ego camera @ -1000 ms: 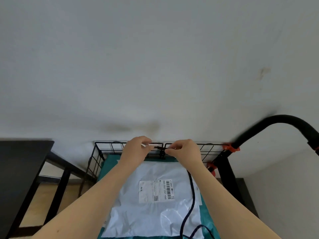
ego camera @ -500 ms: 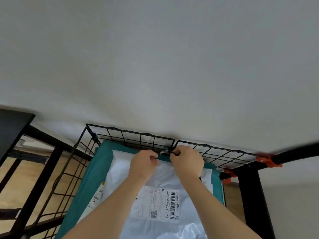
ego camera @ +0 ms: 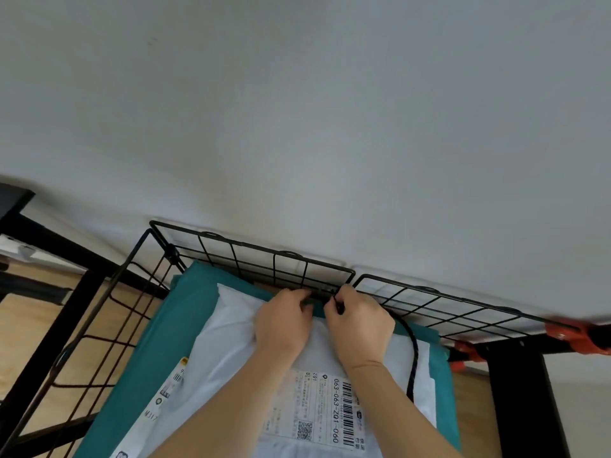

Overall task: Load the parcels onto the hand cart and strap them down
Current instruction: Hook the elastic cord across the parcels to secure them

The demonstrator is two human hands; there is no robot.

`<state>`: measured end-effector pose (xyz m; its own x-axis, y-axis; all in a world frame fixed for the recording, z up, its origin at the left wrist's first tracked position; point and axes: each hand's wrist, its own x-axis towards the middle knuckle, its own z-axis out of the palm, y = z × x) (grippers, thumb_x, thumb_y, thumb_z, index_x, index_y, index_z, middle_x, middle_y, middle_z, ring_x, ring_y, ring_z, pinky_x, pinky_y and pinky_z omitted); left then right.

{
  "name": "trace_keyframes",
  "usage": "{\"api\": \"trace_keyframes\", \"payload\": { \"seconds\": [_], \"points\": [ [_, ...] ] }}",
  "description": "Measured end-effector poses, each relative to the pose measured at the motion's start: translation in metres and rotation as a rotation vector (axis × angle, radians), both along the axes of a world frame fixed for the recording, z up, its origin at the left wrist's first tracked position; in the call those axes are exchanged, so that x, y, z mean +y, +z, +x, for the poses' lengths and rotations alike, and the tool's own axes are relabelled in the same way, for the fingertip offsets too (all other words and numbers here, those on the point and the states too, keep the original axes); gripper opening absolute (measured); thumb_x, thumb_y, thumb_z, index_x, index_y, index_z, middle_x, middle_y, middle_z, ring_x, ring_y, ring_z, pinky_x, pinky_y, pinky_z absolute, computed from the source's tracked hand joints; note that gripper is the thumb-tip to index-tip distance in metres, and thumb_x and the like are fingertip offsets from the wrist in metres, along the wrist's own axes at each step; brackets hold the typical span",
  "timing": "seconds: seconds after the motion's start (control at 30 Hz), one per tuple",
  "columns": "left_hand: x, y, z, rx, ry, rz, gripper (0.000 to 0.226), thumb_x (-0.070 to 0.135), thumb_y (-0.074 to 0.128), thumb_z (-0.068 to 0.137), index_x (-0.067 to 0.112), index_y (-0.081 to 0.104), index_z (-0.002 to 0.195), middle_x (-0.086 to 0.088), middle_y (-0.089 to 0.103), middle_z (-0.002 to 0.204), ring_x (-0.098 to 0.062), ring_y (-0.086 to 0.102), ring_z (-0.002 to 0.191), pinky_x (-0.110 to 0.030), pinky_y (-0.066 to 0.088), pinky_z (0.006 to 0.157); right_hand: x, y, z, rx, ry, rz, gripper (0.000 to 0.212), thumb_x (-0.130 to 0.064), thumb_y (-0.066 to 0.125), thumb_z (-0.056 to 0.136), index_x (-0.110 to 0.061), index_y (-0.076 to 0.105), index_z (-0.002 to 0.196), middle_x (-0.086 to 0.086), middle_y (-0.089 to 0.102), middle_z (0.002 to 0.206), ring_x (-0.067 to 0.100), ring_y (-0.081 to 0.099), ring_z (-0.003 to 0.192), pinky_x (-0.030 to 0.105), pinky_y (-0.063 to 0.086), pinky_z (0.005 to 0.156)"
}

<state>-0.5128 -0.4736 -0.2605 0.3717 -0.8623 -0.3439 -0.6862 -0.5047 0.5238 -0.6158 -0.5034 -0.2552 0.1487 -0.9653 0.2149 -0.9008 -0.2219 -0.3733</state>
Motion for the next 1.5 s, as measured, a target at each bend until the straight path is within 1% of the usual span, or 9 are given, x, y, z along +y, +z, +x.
{"api": "trace_keyframes", "payload": {
  "seconds": [0.27, 0.43, 0.6, 0.8, 0.97, 1.23, 1.33, 1.43, 1.5],
  "points": [
    [-0.006, -0.011, 0.004, 0.139, 0.029, 0.02, 0.033, 0.029, 0.047, 0.095, 0.035, 0.056, 0.126, 0.007, 0.065, 0.119, -0.017, 0.058, 0.111, -0.023, 0.041, 0.08, -0.004, -0.02, 0.005, 0.108, 0.095, -0.092, 0.007, -0.019, 0.067, 0.058, -0.02, 0.064, 0.053, -0.003, 0.043, 0.035, 0.016, 0.04, 0.029, 0.016, 0.019, 0.038],
    [-0.006, -0.015, 0.008, 0.21, 0.048, 0.015, 0.033, 0.027, 0.049, 0.095, 0.034, 0.058, 0.126, 0.005, 0.065, 0.121, -0.016, 0.058, 0.111, -0.022, 0.042, 0.082, -0.004, -0.02, 0.006, 0.184, 0.129, -0.072, 0.022, -0.007, 0.082, 0.05, -0.022, 0.069, 0.057, -0.003, 0.041, 0.033, 0.017, 0.036, 0.026, 0.014, 0.017, 0.04],
    [-0.004, -0.018, 0.009, 0.242, 0.063, -0.008, 0.031, 0.026, 0.051, 0.094, 0.035, 0.061, 0.122, 0.005, 0.068, 0.115, -0.016, 0.06, 0.106, -0.024, 0.045, 0.085, 0.0, -0.017, 0.007, 0.207, 0.164, -0.123, 0.027, -0.014, 0.057, 0.064, -0.025, 0.078, 0.078, -0.004, 0.041, 0.034, 0.014, 0.038, 0.026, 0.014, 0.022, 0.034],
    [-0.004, -0.021, 0.009, 0.251, 0.095, -0.026, 0.021, 0.025, 0.055, 0.092, 0.022, 0.069, 0.107, 0.0, 0.07, 0.094, -0.019, 0.062, 0.091, -0.028, 0.046, 0.075, -0.004, -0.021, 0.009, 0.338, 0.065, 0.093, 0.039, -0.01, 0.09, 0.028, -0.024, 0.07, 0.059, 0.0, 0.041, 0.028, 0.021, 0.04, 0.021, 0.009, 0.007, 0.047],
    [-0.005, -0.023, 0.01, 0.348, 0.152, -0.031, 0.021, 0.03, 0.056, 0.092, 0.023, 0.071, 0.103, 0.001, 0.072, 0.094, -0.017, 0.064, 0.089, -0.026, 0.046, 0.074, -0.012, -0.018, 0.013, 0.371, 0.056, 0.149, 0.038, -0.023, 0.094, 0.032, -0.022, 0.058, 0.042, 0.0, 0.043, 0.029, 0.023, 0.043, 0.021, 0.014, 0.016, 0.045],
    [-0.015, -0.026, 0.01, 0.61, 0.424, 0.005, 0.019, 0.024, 0.059, 0.085, 0.021, 0.068, 0.069, 0.003, 0.069, 0.067, -0.015, 0.056, 0.046, -0.03, 0.052, 0.066, 0.005, -0.026, 0.002, 0.251, 0.087, 0.137, 0.036, -0.022, 0.094, 0.04, -0.02, 0.075, 0.071, -0.001, 0.046, 0.031, 0.02, 0.045, 0.024, 0.014, 0.023, 0.036],
    [-0.016, -0.02, 0.01, 0.724, 0.481, 0.016, 0.016, 0.018, 0.056, 0.084, 0.017, 0.071, 0.078, 0.001, 0.068, 0.07, -0.013, 0.052, 0.045, -0.022, 0.045, 0.052, 0.012, -0.018, -0.007, 0.209, 0.01, 0.185, 0.019, -0.027, 0.085, 0.062, -0.017, 0.072, 0.071, 0.005, 0.061, 0.047, 0.025, 0.06, 0.043, 0.021, 0.032, 0.043],
    [-0.014, -0.019, 0.013, 0.751, 0.412, 0.015, 0.022, 0.009, 0.053, 0.085, 0.018, 0.071, 0.096, 0.001, 0.069, 0.08, -0.011, 0.053, 0.047, -0.02, 0.044, 0.054, 0.014, -0.007, -0.008, 0.145, -0.007, 0.355, 0.023, -0.032, 0.05, 0.093, -0.022, 0.067, 0.104, 0.007, 0.072, 0.092, 0.03, 0.065, 0.088, 0.031, 0.044, 0.069],
    [-0.009, -0.02, 0.014, 0.799, 0.366, 0.013, 0.037, -0.004, 0.051, 0.082, 0.015, 0.068, 0.109, 0.002, 0.067, 0.073, -0.007, 0.051, 0.045, -0.017, 0.043, 0.051, 0.018, 0.002, -0.01, 0.087, 0.026, 0.377, 0.03, -0.031, 0.045, 0.096, -0.028, 0.061, 0.121, 0.005, 0.071, 0.102, 0.028, 0.063, 0.096, 0.032, 0.046, 0.077]
  ]
}}
